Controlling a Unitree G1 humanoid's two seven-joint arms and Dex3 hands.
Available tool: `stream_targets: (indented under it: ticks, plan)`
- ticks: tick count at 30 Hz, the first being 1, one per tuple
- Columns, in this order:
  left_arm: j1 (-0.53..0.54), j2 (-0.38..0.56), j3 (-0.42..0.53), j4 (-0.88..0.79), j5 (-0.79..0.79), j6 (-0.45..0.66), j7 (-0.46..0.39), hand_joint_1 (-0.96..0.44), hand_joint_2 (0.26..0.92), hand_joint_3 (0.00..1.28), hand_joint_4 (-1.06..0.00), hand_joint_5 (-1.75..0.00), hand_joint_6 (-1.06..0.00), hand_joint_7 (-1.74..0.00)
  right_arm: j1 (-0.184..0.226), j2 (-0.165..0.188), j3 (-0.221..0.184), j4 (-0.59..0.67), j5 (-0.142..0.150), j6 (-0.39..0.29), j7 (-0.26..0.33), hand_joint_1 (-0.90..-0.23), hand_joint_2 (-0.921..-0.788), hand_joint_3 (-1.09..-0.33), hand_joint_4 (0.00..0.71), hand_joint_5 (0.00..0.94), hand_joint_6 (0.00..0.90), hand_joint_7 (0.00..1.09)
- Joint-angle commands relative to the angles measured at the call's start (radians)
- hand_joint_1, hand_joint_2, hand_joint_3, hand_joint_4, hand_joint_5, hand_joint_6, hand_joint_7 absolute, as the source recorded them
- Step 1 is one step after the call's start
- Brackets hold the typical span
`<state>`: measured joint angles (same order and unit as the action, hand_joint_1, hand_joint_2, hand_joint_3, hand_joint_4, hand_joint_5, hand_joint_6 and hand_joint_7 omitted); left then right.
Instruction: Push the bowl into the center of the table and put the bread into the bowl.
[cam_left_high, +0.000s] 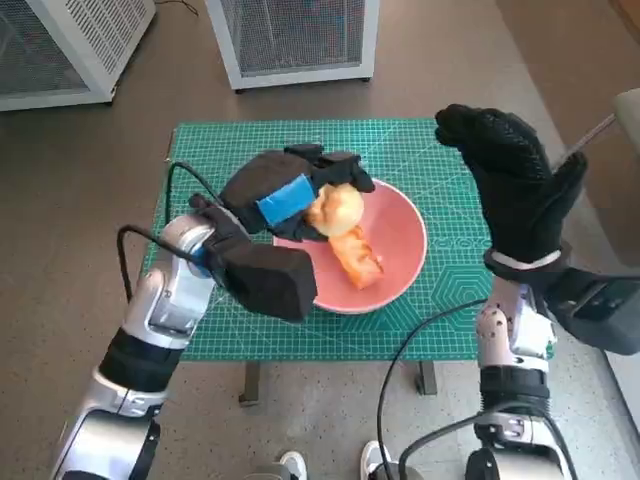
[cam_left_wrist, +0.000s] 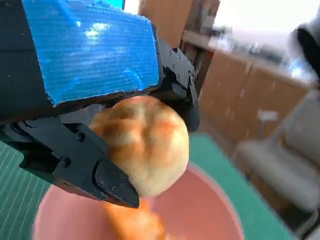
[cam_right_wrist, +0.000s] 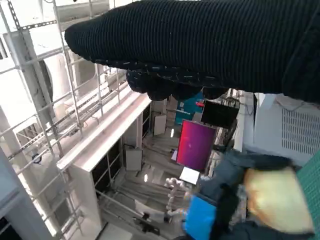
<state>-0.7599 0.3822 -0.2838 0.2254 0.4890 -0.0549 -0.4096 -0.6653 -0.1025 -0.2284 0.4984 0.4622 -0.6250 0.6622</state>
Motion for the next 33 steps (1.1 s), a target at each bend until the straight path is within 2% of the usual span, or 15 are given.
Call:
stream_targets:
  ticks: [1,7,12,17,23,26,28,31,33]
  plan:
    - [-0.014,0.014,0.006,-0.008,-0.027,0.025,-0.048,-0.25,0.919,0.04,-0.25,-0.03,-0.31,-0.19,0.026,-0.005,0.004,-0.009,-0.028,-0.001,-0.024,-0.578,-0.921,-0.598,0.298,0.003,0.018,0.57]
    - [0.006,0.013,0.055,-0.012,-0.122,0.006,-0.080,-0.25,0.919,0.03,-0.15,0.00,-0.29,-0.14,0.022,-0.006,0.008,-0.019,-0.044,0.002,-0.045,-0.587,-0.921,-0.602,0.297,0.002,0.018,0.57]
    - [0.027,-0.013,0.130,0.040,-0.275,-0.074,-0.085,-0.26,0.921,0.02,-0.11,0.00,-0.28,-0.12,0.015,-0.008,0.010,-0.020,-0.054,0.000,-0.059,-0.592,-0.921,-0.602,0.296,0.001,0.019,0.57]
    - [0.040,-0.037,0.194,0.084,-0.384,-0.150,-0.067,-0.29,0.921,0.02,-0.09,0.00,-0.27,-0.11,0.008,-0.010,0.013,-0.018,-0.060,-0.005,-0.070,-0.591,-0.921,-0.601,0.294,0.000,0.020,0.57]
    - [0.039,-0.040,0.203,0.104,-0.408,-0.174,-0.067,-0.31,0.921,0.02,-0.09,0.00,-0.27,-0.11,0.007,-0.012,0.015,-0.017,-0.063,-0.006,-0.074,-0.591,-0.921,-0.602,0.289,0.000,0.020,0.57]
    - [0.071,-0.094,0.302,0.063,-0.545,-0.191,-0.032,-0.33,0.921,0.04,-0.10,-0.01,-0.27,-0.11,-0.015,-0.020,0.015,-0.022,-0.088,-0.003,-0.106,-0.585,-0.921,-0.611,0.286,0.000,0.022,0.57]
    - [0.083,-0.114,0.327,0.033,-0.583,-0.188,-0.016,-0.34,0.921,0.06,-0.11,-0.01,-0.27,-0.12,-0.022,-0.022,0.015,-0.026,-0.099,-0.001,-0.120,-0.581,-0.921,-0.617,0.284,0.000,0.023,0.57]
    - [0.097,-0.137,0.346,-0.008,-0.620,-0.179,0.005,-0.34,0.920,0.11,-0.12,0.00,-0.10,-0.42,-0.028,-0.025,0.018,-0.034,-0.110,0.002,-0.137,-0.578,-0.921,-0.625,0.272,0.000,0.023,0.57]
    - [0.107,-0.152,0.356,-0.034,-0.636,-0.176,0.024,-0.35,0.920,0.14,-0.12,0.00,-0.05,-0.50,-0.032,-0.027,0.023,-0.043,-0.119,0.008,-0.150,-0.577,-0.921,-0.631,0.264,0.000,0.024,0.57]
